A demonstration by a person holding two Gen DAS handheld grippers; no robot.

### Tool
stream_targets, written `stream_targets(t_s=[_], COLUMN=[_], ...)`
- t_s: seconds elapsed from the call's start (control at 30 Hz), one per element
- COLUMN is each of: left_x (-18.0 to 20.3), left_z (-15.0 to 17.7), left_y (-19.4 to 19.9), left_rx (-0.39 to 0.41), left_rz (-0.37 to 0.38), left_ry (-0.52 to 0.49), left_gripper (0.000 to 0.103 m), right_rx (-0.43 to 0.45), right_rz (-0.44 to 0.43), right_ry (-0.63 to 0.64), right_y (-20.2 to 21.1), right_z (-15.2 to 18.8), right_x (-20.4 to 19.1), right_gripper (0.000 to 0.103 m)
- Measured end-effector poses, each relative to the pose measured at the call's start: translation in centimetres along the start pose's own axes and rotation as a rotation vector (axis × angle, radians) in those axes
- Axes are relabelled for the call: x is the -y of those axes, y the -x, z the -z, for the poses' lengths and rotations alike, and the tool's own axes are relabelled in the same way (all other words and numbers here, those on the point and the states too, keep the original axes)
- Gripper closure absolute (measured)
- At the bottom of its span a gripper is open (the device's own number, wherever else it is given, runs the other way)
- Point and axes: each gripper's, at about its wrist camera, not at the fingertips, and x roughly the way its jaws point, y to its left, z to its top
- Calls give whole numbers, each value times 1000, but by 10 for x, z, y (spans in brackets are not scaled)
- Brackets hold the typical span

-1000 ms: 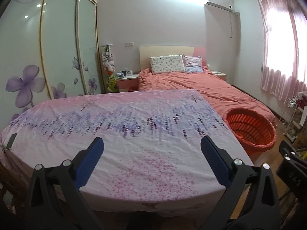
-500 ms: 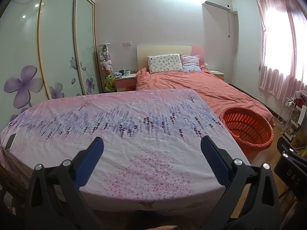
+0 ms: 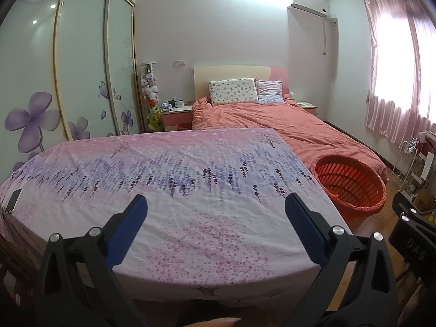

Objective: Collect trash

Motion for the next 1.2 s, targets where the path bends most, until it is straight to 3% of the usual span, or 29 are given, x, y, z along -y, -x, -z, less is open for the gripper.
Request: stream_targets(t_s=[1.2], left_x=[-1], left_z=[1], left_y=[-1], left_rx=[-7], left_rz=[2], left_ry=[7], left_gripper=[4], right_rx=[-7], right_rz=[0], right_ry=[3], right_y=[-2], right_z=[2], right_x=[-1], right_gripper=[2])
